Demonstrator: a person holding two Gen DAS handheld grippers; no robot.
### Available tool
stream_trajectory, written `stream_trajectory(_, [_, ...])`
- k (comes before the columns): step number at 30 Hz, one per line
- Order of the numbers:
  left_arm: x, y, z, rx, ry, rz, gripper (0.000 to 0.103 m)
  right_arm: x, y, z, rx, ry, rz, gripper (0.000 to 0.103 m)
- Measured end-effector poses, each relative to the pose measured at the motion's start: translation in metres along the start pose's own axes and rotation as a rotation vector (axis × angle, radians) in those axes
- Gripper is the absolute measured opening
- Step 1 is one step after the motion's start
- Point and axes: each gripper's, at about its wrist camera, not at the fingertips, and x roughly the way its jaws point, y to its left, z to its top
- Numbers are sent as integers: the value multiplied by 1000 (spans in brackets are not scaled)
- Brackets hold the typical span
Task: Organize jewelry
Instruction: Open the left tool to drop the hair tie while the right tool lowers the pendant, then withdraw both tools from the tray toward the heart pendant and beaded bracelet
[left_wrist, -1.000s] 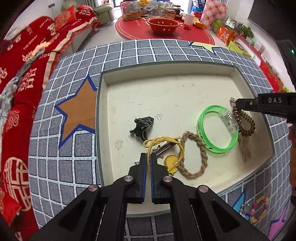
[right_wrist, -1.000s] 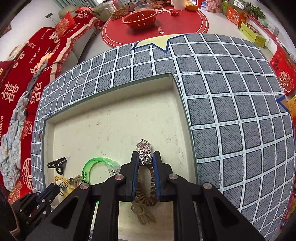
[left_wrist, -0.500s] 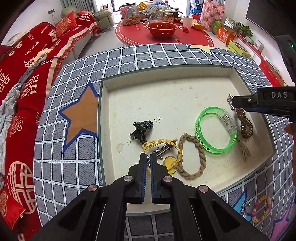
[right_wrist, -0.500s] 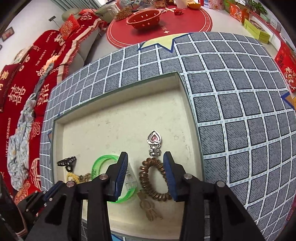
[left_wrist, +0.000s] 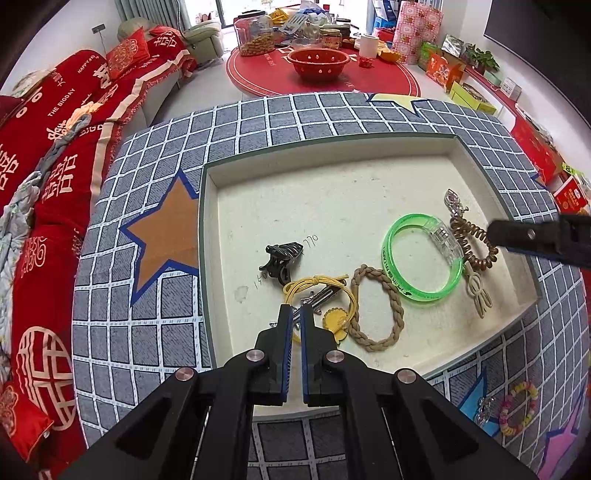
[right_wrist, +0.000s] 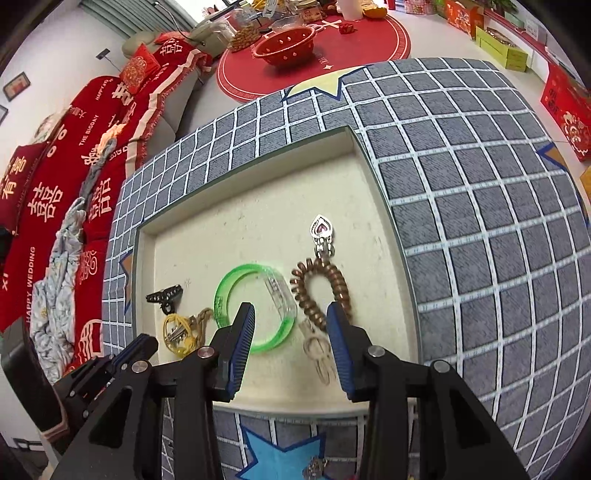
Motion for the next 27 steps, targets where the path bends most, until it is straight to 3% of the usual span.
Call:
stream_trajectory(8, [-17,2,-9,5,-12,-22,20,-25,-7,-36,32,0,15,60])
stream_trajectory(9, [-19,2,-10,6,-14,-22,63,-27,-6,-40,35,-1,15,61])
stream_trajectory(10, [-22,2,-11,3,-11,-24,99,-30,-7,-45,36,-3,14,61])
stream_trajectory(11, [-25,3,-14,-9,-36,-16,103,-34,-7,-50,38,-5,14,61])
stream_trajectory(16, [-28,1,-27,11,-35,-10,103,-46,-10,-76,58,-9,23,74])
stream_trajectory(21, [-37,-5,-43,45,-43,1,103,-57,-15,-103,81,-11,25,80])
stream_trajectory(27, [-44,-7,-61,29,-36,-15,103,-70,-18,-136,77,-31,13,97])
